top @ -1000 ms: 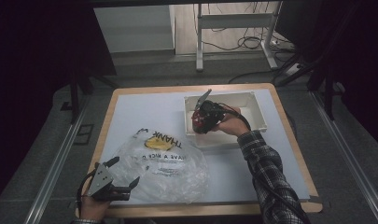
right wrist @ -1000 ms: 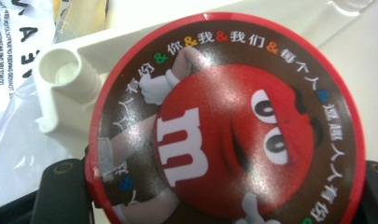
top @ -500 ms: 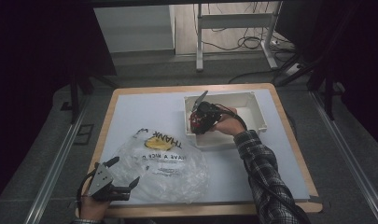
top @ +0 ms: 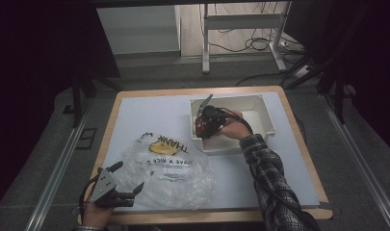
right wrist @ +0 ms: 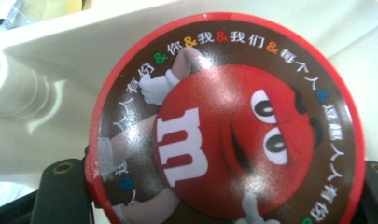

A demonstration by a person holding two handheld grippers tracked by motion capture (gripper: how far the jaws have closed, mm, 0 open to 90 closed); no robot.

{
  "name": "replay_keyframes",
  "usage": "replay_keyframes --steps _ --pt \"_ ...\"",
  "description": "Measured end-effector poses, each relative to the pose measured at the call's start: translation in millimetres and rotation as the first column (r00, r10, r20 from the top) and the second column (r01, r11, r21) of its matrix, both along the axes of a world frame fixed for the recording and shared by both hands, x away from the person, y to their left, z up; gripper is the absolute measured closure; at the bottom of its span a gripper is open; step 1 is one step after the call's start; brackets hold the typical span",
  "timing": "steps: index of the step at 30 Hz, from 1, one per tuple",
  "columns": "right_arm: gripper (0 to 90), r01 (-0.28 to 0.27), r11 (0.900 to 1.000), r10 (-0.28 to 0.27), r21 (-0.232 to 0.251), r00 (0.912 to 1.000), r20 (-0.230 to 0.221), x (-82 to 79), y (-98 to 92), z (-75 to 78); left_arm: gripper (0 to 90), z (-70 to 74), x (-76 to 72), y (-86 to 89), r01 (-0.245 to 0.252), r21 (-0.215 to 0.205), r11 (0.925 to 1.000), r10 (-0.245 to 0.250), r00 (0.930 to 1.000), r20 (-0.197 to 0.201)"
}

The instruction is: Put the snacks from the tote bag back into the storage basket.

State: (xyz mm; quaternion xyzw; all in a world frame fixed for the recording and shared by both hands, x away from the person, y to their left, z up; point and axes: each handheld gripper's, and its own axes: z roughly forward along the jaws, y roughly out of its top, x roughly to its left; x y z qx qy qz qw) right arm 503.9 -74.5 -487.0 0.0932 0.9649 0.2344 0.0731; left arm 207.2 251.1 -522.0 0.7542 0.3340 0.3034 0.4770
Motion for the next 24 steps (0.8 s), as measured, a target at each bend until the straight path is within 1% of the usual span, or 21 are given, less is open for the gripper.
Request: replay_keyframes --steps 7,11,12,15,17,24 --pt "25.6 -0.008 1.0 0.008 -0.009 1.0 -0.004 2.8 2.6 -4.6 1.0 0.0 0.0 0.0 -0.001 -0.003 1.0 0.001 1.0 0.001" --pt "25.6 -0.016 1.0 0.016 -0.013 0.9999 -0.004 4.1 4.6 -6.6 1.0 0.1 -0.1 0.4 0.0 0.001 1.0 0.0 1.0 0.0" --pt "25.6 -0.017 1.0 0.017 -0.014 0.9999 -0.004 4.2 5.1 -7.1 1.0 -0.1 -0.1 0.1 -0.001 -0.004 1.0 0.001 1.0 0.0" --pt "25.6 -0.024 0.999 0.024 -0.021 0.9997 -0.007 4.6 6.4 -8.9 1.0 0.0 -0.2 0.1 -0.001 -0.004 1.0 0.001 1.0 0.001" --pt "25.6 -0.031 0.999 0.031 -0.025 0.9995 0.002 4.2 6.7 -10.1 1.0 0.0 -0.2 0.1 -0.001 -0.004 1.0 0.001 1.0 0.001" --pt "25.4 -0.022 1.0 0.022 -0.003 0.9995 -0.022 7.7 3.4 -12.0 1.0 0.0 -0.2 0.0 0.0 -0.002 1.0 0.0 1.0 0.001"
